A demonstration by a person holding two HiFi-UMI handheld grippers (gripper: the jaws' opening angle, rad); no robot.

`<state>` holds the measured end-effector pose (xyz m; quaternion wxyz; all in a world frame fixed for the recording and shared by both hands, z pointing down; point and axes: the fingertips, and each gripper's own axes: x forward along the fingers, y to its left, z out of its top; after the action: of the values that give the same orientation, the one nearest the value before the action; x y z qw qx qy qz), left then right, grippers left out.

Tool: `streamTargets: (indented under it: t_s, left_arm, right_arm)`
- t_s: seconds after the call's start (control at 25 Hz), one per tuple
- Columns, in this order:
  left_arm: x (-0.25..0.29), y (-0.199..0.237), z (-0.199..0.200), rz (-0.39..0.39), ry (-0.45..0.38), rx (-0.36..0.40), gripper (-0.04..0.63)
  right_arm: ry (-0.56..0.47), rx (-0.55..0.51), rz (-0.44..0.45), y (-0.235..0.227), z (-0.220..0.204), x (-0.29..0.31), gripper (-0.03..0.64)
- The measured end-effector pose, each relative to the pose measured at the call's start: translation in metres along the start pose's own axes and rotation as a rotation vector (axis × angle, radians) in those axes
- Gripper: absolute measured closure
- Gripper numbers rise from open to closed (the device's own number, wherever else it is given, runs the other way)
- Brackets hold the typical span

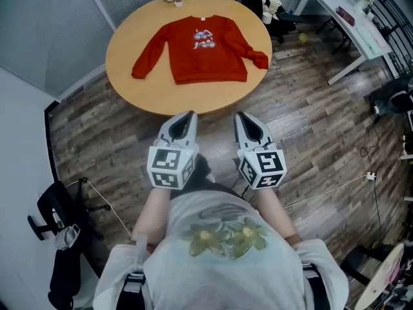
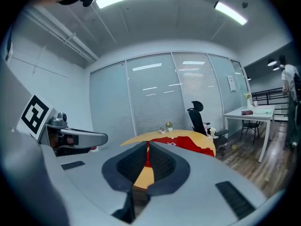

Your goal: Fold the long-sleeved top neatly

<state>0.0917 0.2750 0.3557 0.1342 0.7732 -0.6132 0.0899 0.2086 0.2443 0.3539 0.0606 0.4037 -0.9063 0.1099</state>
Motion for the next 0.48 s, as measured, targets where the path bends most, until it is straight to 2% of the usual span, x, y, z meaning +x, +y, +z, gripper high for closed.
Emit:
streamTargets:
  t_s: [0.24,0.28,0.32,0.36,0.48]
  left_arm:
    - [0.018,0.017,0.001,0.01,0.005,-0.033,0.592]
    - [0.021,0.019,0.002,0.006,0.001,-0.037,0.591]
    - [0.025,0.021,0.004,0.001,-0.002,-0.04,0.589]
    - [0.029,0.023,0.006,-0.005,-0.006,-0.04,0.57]
    - [0.043,0.03,0.012,-0.013,-0.024,-0.033,0.397]
  right_arm:
    - [0.019,0.004,0.02,-0.001,-0.001,0.023,0.591]
    - [0.03,0.007,0.027,-0.001,-0.002,0.027,0.552]
    - [0.041,0.01,0.033,-0.001,-0.002,0.032,0.477]
    - [0.052,0.011,0.035,-0.002,-0.003,0.037,0.441]
    - [0.07,0.007,0.029,-0.008,-0.003,0.05,0.396]
